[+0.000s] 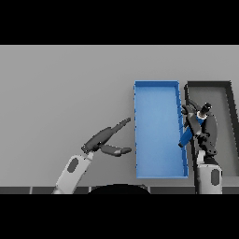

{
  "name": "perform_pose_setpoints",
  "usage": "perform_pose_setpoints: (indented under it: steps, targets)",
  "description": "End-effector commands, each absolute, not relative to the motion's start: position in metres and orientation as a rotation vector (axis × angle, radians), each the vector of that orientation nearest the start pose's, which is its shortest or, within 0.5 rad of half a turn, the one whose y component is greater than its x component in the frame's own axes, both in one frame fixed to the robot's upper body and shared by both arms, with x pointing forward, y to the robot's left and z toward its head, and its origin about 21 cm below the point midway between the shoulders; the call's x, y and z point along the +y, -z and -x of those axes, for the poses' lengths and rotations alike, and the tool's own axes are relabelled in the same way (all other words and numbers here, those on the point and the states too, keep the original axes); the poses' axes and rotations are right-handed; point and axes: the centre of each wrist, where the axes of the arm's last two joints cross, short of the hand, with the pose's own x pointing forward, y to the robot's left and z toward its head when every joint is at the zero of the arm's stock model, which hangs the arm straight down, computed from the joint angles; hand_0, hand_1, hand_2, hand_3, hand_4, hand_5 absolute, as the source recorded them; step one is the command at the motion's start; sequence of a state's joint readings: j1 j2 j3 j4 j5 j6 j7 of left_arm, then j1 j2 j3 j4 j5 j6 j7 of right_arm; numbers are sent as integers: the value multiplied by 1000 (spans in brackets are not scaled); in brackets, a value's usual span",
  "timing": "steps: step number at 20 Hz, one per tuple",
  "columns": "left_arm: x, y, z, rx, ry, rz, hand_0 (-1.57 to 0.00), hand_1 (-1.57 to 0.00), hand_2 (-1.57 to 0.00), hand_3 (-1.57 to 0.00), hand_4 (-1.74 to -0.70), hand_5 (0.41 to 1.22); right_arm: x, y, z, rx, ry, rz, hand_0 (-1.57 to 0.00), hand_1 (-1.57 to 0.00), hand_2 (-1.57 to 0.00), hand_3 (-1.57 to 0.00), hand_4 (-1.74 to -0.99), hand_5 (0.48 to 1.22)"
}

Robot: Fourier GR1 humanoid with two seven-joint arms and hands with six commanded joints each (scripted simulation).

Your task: Pick up the blue pipe and place it into the blue bin.

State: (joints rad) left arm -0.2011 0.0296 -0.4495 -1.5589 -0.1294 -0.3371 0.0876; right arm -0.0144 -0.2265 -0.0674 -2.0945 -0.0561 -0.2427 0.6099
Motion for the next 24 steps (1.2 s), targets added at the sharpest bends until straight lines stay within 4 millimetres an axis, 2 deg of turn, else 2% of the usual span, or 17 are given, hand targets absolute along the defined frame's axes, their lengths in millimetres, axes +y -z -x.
perform_pose_setpoints:
  steps: [1, 5, 9, 10, 11, 13, 14, 15, 16, 18, 20, 22, 24]
  targets:
    - [106, -38, -259, -1552, 877, 465, 1, 1, 1, 1, -929, 462, -269, -132, -209, -1469, 181, 234, -1571, -1571, -1571, -1571, -1500, 1221]
    - [114, -40, -259, -1568, 876, 442, 1, 1, 1, 1, -928, 466, -269, -107, -190, -1321, 273, 271, -1571, -1571, -1571, -1571, -1500, 1221]
    - [112, -40, -261, -1564, 883, 424, 1, 1, 1, 1, -923, 476, -264, -99, -183, -1207, 320, 233, -1571, -1571, -1571, -1571, -1497, 1221]
    - [111, -40, -260, -1576, 882, 434, 1, 1, 1, 1, -923, 478, -261, -95, -181, -1167, 321, 220, -1571, -1571, -1571, -1257, -1546, 1221]
    - [109, -40, -261, -1567, 886, 420, 1, 1, 1, 1, -922, 480, -261, -94, -183, -1143, 332, 209, -1571, -1571, -1571, -1005, -1585, 1221]
    - [107, -41, -261, -1569, 883, 424, 1, 1, 1, 1, -920, 484, -253, -93, -184, -1136, 340, 199, -1571, -1571, -1571, -643, -1641, 1221]
    - [109, -43, -263, -1579, 881, 423, 1, 1, 1, 1, -919, 486, -252, -91, -184, -1119, 354, 204, -1571, -1571, -1571, -514, -1661, 1221]
    - [108, -44, -262, -1578, 879, 427, 1, 1, 1, 1, -918, 489, -251, -91, -186, -1111, 371, 200, -1571, -1571, -1571, -411, -1677, 1171]
    - [108, -40, -262, -1566, 885, 425, 1, 1, 1, 1, -920, 491, -250, -89, -188, -1094, 392, 200, -1571, -1571, -1518, -455, -1626, 1161]
    - [107, -38, -258, -1573, 879, 437, 1, 1, 1, 1, -921, 493, -252, -85, -190, -1050, 448, 204, -1084, -1025, -987, -291, -1469, 1148]
    - [108, -38, -258, -1569, 876, 432, 1, 1, 1, 1, -924, 493, -252, -82, -191, -1018, 446, 233, -693, -656, -631, -186, -1370, 1125]
    - [111, -40, -260, -1567, 875, 429, 1, 1, 1, 1, -926, 494, -253, -81, -193, -974, 308, 273, -443, -419, -404, -118, -1307, 1068]
    - [109, -39, -258, -1573, 876, 430, 1, 1, 1, 1, -926, 494, -258, -77, -188, -883, 171, 323, -283, -268, -258, -75, -1250, 962]
